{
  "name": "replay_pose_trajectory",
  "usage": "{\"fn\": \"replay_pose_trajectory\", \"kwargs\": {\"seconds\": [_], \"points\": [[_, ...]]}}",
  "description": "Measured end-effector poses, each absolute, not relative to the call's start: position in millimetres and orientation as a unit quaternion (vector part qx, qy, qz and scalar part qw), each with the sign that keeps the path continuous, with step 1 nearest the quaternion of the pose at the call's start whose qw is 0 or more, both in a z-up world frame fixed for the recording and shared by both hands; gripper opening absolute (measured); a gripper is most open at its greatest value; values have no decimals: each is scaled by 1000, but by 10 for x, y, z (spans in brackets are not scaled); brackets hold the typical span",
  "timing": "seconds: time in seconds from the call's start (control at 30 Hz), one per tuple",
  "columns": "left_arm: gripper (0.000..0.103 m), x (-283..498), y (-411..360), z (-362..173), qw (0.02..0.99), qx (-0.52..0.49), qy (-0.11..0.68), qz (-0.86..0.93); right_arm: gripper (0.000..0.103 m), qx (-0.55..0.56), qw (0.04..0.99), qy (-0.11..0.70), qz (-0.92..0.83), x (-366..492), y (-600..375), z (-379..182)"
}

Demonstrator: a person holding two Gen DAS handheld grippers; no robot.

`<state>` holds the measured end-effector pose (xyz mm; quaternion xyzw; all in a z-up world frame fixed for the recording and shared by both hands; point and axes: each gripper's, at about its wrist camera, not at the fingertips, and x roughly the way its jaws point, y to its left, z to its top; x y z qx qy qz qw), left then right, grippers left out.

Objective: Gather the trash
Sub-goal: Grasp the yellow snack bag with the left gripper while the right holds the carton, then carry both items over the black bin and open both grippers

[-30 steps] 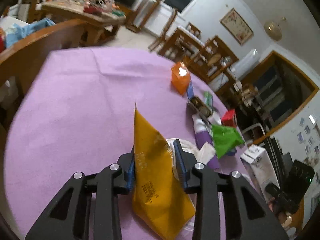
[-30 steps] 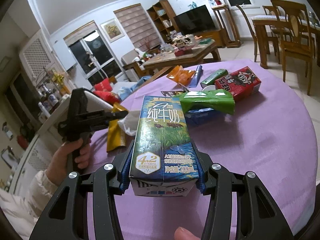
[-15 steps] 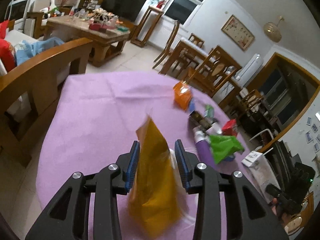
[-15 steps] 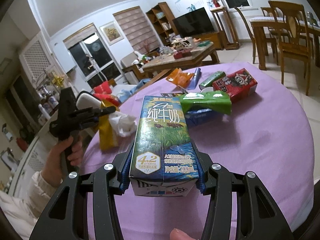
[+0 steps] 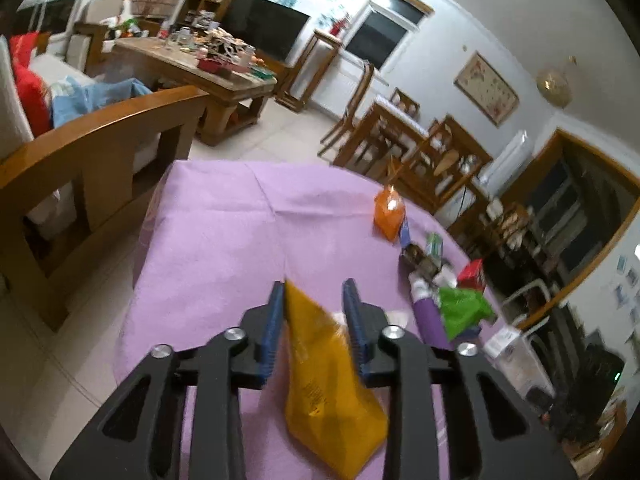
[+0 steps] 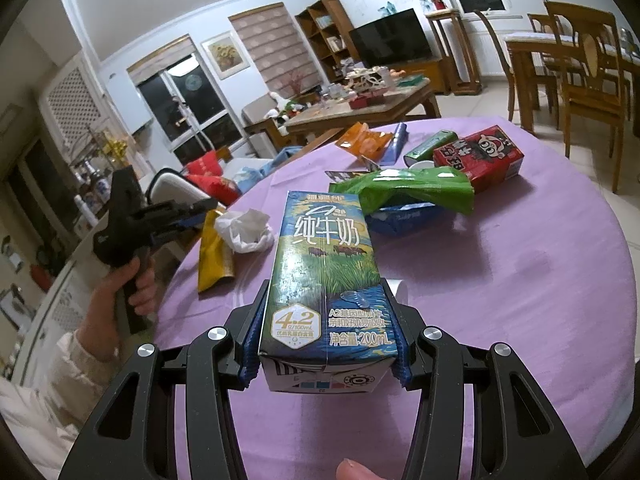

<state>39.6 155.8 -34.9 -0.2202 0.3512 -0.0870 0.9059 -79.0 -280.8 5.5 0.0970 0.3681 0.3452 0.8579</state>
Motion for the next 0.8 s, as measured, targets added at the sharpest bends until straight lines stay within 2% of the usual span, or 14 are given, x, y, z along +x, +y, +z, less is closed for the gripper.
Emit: {"fn": "replay_pose_trajectory", "kwargs": {"seconds": [0.13,0.33,0.57,0.8], "points": [[27,436,1462,-523,893,-210,385,-100,50,95,858,368,345,-788,-2805,54],[22,346,1504,-449,908,-207,355,-86,50,105,861,360,342,-806,-2873,101],[21,160,1495,-47,926,-211,301,-93,50,122,875,328,334,-894,-3108,307],[22,136,911,395,925,-194,274,-178,50,138,896,297,300,-1077,-3568,516]]}}
